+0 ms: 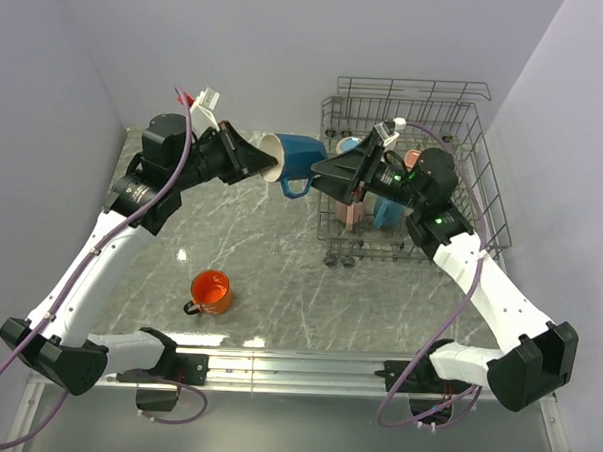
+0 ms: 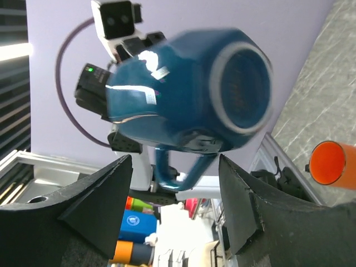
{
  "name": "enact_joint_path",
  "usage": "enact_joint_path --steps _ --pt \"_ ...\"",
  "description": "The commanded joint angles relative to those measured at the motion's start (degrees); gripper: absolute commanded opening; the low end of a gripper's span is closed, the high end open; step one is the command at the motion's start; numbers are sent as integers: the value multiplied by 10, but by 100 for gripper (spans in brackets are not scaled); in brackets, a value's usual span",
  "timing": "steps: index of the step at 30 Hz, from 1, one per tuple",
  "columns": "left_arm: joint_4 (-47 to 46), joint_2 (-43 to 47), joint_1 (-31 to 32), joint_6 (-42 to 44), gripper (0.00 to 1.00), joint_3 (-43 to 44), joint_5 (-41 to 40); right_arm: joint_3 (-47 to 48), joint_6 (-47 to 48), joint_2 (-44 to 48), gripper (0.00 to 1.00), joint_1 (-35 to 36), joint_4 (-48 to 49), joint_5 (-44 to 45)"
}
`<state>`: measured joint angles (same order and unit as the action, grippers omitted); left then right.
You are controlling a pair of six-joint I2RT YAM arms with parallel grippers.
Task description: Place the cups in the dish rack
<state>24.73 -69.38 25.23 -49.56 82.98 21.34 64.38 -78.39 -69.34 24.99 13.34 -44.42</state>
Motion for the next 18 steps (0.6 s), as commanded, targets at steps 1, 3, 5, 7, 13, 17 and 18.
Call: enact_joint_path --steps 1,3,5,7,13,17,18 --pt "-130 2 2 -50 0 12 43 11 -18 -7 71 15 52 4" --pt "-140 1 2 -57 0 5 46 9 -26 -13 70 19 63 4" --pt "-148 4 1 -67 0 -7 43 8 -37 -22 71 23 84 0" --pt "-168 7 1 -77 0 -21 46 10 -36 -25 70 28 84 1" --pt "-220 11 1 -110 0 -63 40 -26 -113 -28 56 35 204 14" --pt "-244 -6 1 -135 0 -81 49 -41 -172 -52 50 51 294 26" --pt "-265 -8 0 -139 0 -87 49 -38 -175 -55 49 53 300 28"
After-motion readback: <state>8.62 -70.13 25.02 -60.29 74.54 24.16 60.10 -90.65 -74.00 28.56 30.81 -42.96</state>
